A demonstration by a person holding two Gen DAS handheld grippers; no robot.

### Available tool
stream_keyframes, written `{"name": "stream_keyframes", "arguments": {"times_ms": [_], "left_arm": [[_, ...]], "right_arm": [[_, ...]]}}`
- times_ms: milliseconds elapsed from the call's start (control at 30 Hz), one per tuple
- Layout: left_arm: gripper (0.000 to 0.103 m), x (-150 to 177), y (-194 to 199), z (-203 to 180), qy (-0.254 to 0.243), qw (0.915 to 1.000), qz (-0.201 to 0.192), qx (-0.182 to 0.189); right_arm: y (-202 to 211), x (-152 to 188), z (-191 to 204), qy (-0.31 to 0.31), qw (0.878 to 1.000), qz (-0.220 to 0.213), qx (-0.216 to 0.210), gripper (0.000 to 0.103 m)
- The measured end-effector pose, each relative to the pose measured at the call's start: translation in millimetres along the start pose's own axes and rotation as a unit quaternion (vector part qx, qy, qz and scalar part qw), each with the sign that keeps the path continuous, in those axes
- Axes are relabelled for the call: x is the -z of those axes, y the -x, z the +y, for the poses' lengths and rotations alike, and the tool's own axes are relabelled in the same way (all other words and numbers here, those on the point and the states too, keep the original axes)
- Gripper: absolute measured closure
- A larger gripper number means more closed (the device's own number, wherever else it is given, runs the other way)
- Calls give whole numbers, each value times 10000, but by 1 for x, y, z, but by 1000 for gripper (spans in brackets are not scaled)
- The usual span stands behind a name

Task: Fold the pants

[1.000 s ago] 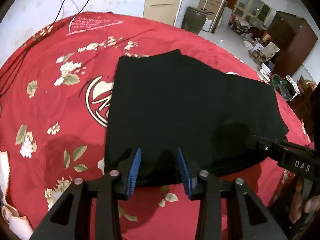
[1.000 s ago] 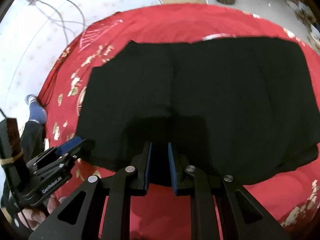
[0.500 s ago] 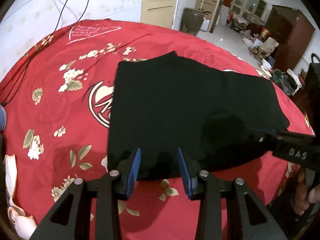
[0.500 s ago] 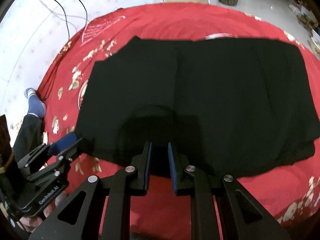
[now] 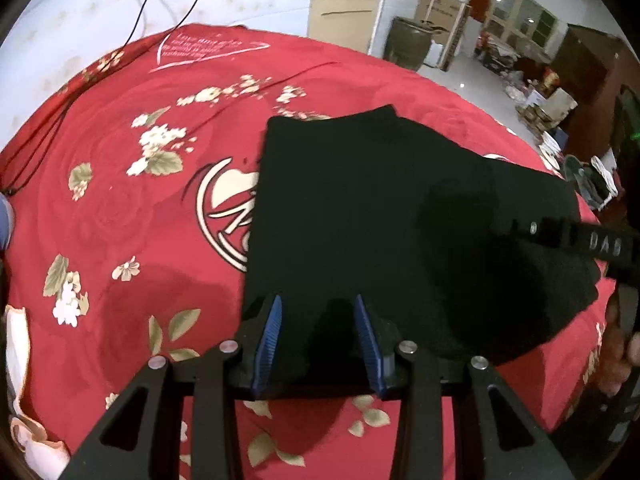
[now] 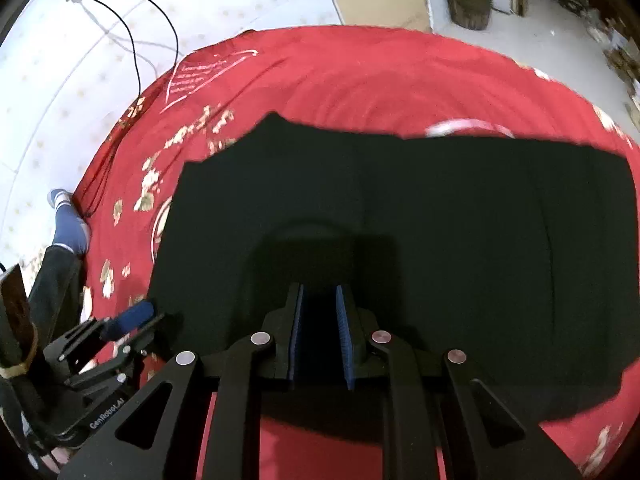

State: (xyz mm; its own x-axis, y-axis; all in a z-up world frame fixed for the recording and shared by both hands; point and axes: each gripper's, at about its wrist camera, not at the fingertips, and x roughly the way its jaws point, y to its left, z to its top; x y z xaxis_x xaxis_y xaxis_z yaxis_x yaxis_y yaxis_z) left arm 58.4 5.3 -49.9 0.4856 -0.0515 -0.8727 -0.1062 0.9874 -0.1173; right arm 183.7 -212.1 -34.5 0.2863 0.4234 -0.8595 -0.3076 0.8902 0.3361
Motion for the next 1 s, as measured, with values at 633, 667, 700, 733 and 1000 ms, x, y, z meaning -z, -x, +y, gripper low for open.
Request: {"name": "stream_keyframes", "arguments": {"times_ms": [633,667,700,733,1000], "left_arm": [[62,-3,10,-14,-236,9995,-193,18],[62,-3,13,-17,-274,9994,-225,38],[62,-2,16,-19,-307,9992,-250,62],[62,-1,20,-22,-347,9990,-274,107],[62,19,10,-41,-568,9973,144,437]], "right_arm": [[12,-3,-23,-261,9996,-60,43,82],[17,3,-22,-310,9995,-50,17,72],[19,7,-22,-352,9994,-32,-11,67],[23,14,-21,-430,9991,-11,-70,61],[25,52,0,-444,9982,368,-179,61]]}}
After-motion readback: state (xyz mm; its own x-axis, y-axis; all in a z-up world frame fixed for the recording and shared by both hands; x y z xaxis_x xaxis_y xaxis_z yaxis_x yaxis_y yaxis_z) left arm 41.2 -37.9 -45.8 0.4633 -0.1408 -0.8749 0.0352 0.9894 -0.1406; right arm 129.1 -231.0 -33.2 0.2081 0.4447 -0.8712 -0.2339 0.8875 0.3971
